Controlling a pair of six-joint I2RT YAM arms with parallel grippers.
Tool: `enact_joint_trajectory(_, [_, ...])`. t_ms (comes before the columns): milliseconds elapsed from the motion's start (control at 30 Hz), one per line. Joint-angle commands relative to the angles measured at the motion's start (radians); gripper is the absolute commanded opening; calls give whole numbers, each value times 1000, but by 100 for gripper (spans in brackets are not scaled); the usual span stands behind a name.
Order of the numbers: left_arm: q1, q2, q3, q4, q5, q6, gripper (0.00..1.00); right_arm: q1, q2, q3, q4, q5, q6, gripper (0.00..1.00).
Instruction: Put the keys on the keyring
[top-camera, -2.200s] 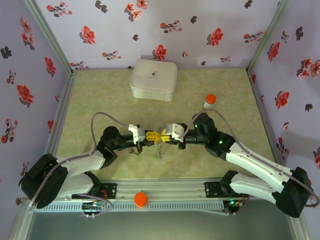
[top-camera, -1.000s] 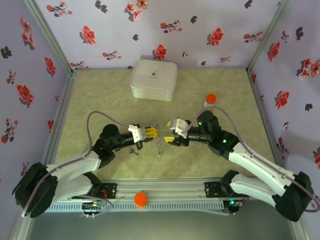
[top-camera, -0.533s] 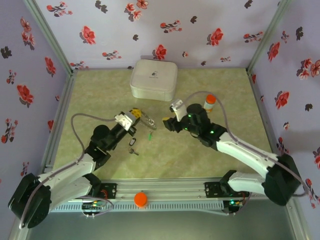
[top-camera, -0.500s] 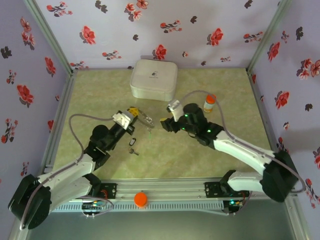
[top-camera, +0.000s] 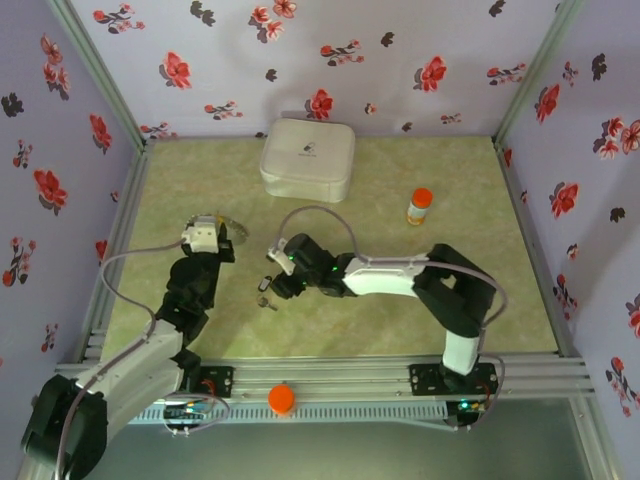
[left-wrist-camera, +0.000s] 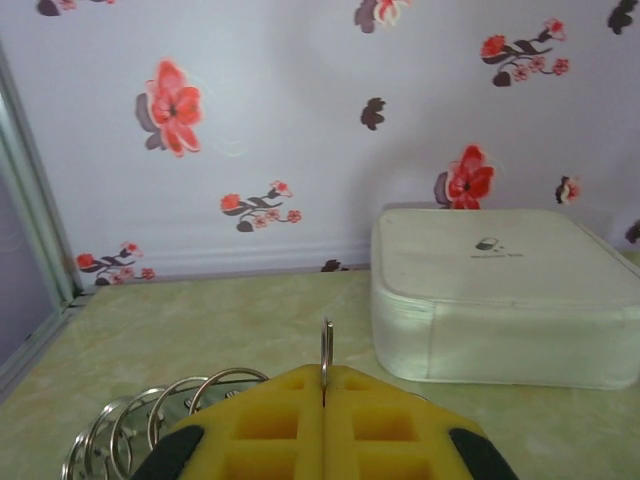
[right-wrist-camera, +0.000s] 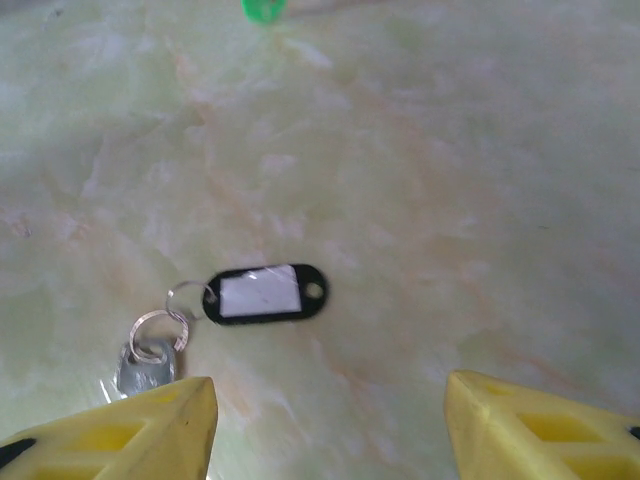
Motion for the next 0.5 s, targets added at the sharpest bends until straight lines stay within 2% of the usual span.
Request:
enact_joint_trajectory(0, [13,-38,-15,11,-49,-31,0,40,74,95,40,49,-14,63])
enact_joint_trajectory(267, [18,-52,-23,-5,-48,-31,0,96,253,253,-20,56,-35,63])
enact_joint_trajectory(467, [20,-39,-19,-7,-43,-30,0,104,310,308,-112,115,-35,55])
